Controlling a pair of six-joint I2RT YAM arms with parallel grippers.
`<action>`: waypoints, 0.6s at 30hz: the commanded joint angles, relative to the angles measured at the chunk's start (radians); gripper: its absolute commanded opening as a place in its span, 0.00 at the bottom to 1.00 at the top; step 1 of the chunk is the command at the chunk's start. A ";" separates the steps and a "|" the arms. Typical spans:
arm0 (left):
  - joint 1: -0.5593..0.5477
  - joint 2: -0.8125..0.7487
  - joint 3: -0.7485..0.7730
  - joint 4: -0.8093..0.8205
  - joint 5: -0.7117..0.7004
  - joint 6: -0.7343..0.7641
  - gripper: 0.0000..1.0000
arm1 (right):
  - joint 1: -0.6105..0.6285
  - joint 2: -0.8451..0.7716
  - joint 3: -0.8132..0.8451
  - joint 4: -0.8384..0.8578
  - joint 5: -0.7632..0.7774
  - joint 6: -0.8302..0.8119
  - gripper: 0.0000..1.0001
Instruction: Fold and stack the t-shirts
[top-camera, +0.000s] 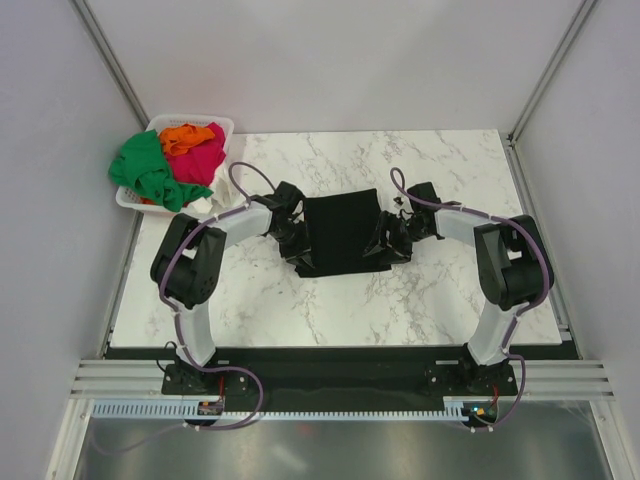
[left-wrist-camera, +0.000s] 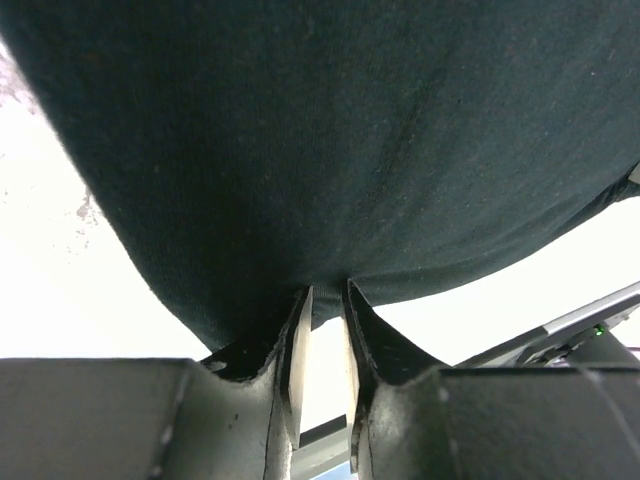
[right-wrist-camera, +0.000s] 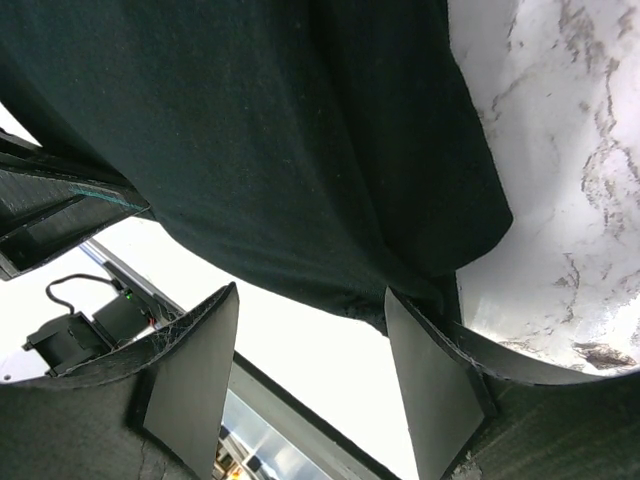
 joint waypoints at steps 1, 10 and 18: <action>0.042 0.013 -0.051 -0.056 -0.181 0.120 0.27 | -0.031 0.023 -0.062 -0.043 0.242 -0.095 0.69; 0.051 -0.113 -0.046 -0.122 -0.241 0.160 0.55 | -0.030 -0.036 -0.058 -0.106 0.304 -0.113 0.69; 0.047 -0.344 0.146 -0.345 -0.385 0.186 0.57 | -0.019 -0.188 0.175 -0.340 0.367 -0.173 0.85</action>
